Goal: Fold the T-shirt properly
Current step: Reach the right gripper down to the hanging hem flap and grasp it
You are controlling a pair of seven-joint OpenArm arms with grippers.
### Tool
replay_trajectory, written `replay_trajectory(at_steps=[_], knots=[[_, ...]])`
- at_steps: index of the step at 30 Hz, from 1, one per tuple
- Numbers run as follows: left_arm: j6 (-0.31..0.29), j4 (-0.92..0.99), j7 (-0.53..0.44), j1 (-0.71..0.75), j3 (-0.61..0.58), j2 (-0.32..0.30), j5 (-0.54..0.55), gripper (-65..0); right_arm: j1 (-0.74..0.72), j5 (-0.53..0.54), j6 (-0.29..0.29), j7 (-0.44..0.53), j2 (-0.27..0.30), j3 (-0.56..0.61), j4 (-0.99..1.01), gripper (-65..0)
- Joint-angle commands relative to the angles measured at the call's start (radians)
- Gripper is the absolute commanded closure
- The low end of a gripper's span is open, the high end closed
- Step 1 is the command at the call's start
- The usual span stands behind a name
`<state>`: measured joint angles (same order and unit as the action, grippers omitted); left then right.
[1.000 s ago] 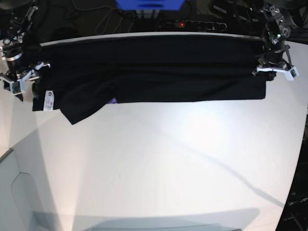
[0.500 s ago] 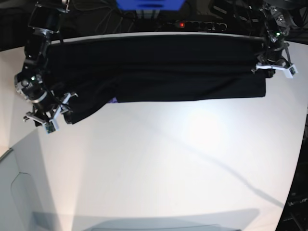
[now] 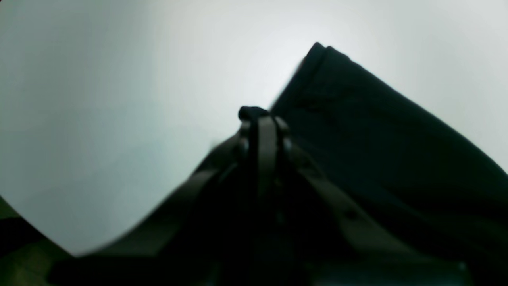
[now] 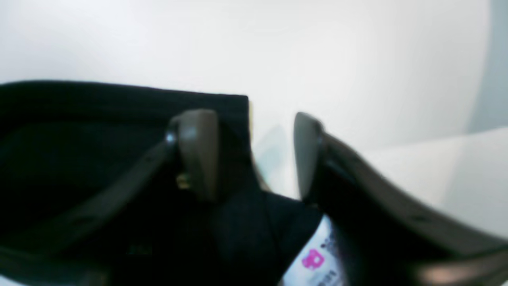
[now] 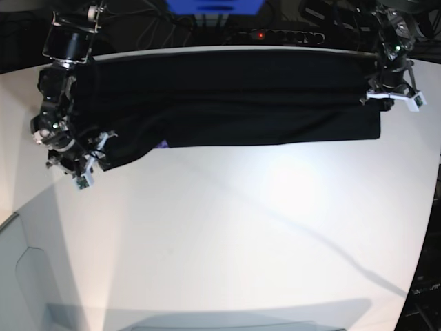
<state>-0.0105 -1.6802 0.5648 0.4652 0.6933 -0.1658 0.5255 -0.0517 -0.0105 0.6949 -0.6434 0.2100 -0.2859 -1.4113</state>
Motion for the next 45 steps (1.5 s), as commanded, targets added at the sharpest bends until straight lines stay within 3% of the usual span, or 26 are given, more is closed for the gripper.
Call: replay_trajectory(at_steps=[1,3,4,14,19,23,26,29,37,45], knots=[[0.005,-0.016,-0.024,0.004,0.009,-0.013,0.002,-0.6,-0.015,0.011,0.003,0.014,0.01,-0.009,-0.021,-14.1],[0.005,-0.016,-0.024,0.004,0.009,-0.013,0.002,-0.6,-0.015,0.011,0.003,0.014,0.009,-0.013,-0.026,-2.0],[0.005,-0.016,-0.024,0.004,0.009,-0.013,0.002,-0.6,-0.015,0.011,0.003,0.014,0.009,-0.014,-0.035,0.0],[0.005,-0.016,-0.024,0.0,0.007,-0.013,0.002,-0.6,0.075,0.016,0.003,0.012,-0.011,-0.065,-0.294,0.0],[0.005,-0.016,-0.024,0.0,0.007,-0.013,0.002,-0.6,0.077,0.011,0.003,-0.026,-0.036,-0.065,-0.288,-0.1],[0.005,-0.016,-0.024,-0.001,0.007,-0.013,0.002,-0.6,0.023,0.011,0.003,-0.131,-0.034,-0.057,-0.217,-15.0],[0.005,-0.016,-0.024,-0.001,0.007,-0.013,0.002,-0.6,0.016,0.011,0.003,-0.14,-0.034,-0.063,-0.185,-27.9],[0.005,-0.016,-0.024,-0.003,0.007,-0.013,0.002,-0.6,0.022,0.011,0.003,-0.129,-0.034,-0.059,-0.182,-32.8],[0.005,-0.016,-0.024,-0.004,0.007,-0.013,0.002,-0.6,0.036,0.013,0.003,-0.132,-0.039,-0.057,-0.176,-30.6],[0.005,-0.016,-0.024,-0.004,0.007,-0.013,0.002,-0.6,0.043,0.013,0.003,-0.131,-0.04,-0.005,-0.174,-14.8]])
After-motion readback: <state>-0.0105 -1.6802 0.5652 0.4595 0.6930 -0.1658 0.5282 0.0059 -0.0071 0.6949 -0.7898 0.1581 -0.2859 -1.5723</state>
